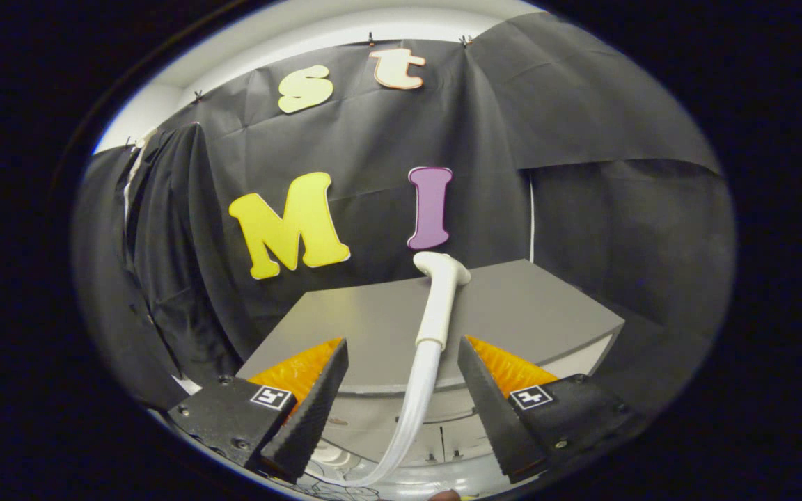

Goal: Iron the clothes twice with a garment steamer, once on the left side and once on the right side.

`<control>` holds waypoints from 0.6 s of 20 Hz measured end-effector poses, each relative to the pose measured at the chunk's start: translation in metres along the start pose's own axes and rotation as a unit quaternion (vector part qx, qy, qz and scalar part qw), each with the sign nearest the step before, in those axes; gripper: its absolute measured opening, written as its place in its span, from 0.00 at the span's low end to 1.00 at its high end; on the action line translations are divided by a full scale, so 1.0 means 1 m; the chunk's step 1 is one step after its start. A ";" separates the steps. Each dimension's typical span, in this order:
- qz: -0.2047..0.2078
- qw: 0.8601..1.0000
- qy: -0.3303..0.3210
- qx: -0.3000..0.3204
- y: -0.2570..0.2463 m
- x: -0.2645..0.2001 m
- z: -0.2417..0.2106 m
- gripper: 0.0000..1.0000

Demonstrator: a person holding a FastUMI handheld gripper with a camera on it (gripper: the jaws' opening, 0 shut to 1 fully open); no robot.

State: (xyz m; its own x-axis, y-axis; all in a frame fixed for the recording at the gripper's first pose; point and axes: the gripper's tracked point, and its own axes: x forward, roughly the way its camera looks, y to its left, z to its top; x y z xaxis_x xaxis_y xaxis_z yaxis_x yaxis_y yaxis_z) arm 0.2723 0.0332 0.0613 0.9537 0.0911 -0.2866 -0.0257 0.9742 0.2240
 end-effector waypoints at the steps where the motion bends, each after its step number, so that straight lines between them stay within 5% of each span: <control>1: 0.002 1.000 0.007 0.007 -0.002 0.011 0.004 0.99; 5: 0.006 0.997 0.069 0.043 -0.017 0.059 0.010 0.98; 9: 0.022 0.977 0.172 0.124 -0.026 0.095 0.001 0.98; 12: -0.005 0.975 0.187 0.118 -0.046 0.121 0.007 0.98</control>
State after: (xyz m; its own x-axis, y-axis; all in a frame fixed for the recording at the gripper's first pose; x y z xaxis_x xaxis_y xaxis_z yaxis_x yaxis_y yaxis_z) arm 0.3909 -0.0027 0.0233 0.7764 0.1927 -0.6000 0.0954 0.9052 0.4142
